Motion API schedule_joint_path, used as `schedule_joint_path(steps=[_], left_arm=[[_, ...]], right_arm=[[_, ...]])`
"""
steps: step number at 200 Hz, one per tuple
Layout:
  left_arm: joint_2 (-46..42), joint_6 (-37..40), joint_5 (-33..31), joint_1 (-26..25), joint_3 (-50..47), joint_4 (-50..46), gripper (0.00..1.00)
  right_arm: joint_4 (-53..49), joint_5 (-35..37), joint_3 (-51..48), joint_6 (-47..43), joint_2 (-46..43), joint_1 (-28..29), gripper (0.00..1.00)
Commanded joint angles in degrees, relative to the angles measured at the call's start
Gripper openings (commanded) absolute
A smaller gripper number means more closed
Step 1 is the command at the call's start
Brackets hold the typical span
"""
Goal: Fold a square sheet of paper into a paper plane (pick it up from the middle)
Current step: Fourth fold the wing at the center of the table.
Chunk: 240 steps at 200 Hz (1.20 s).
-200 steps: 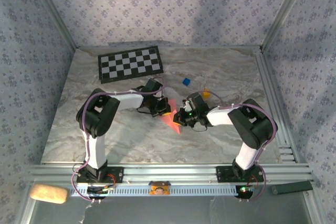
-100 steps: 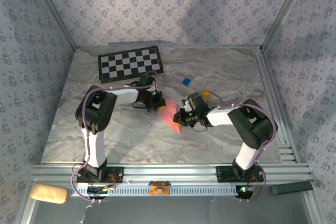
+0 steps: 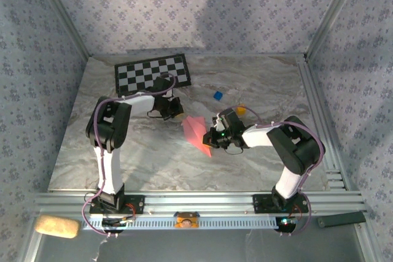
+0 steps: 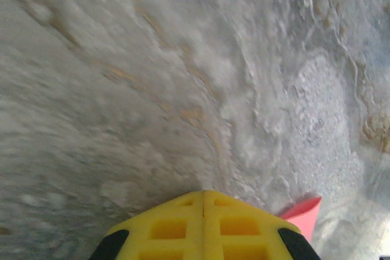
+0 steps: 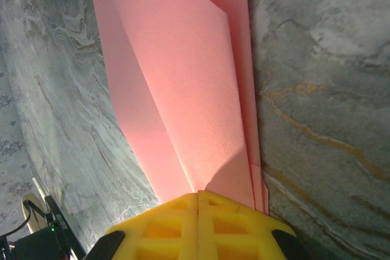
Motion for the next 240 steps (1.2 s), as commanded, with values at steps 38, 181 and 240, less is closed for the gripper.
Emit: schedule_joint_path(steps=[38,181,240], left_arm=[[-8.57,0.01,0.03,-0.77,-3.92,0.38,0.02],[-2.82,1.77,2.15,-8.76,-10.55,4.41,0.00],[-2.97,2.13,2.69,-8.35,-12.20,4.44,0.00]], right_arm=[[-13.00,1.60,-1.52,-2.91,2.06,-0.32,0.00],[-14.33,0.95,0.34,-2.87,0.89,-0.51,0.00],[-13.98,-0.65,7.10,-2.06,-2.10,0.46,0.00]])
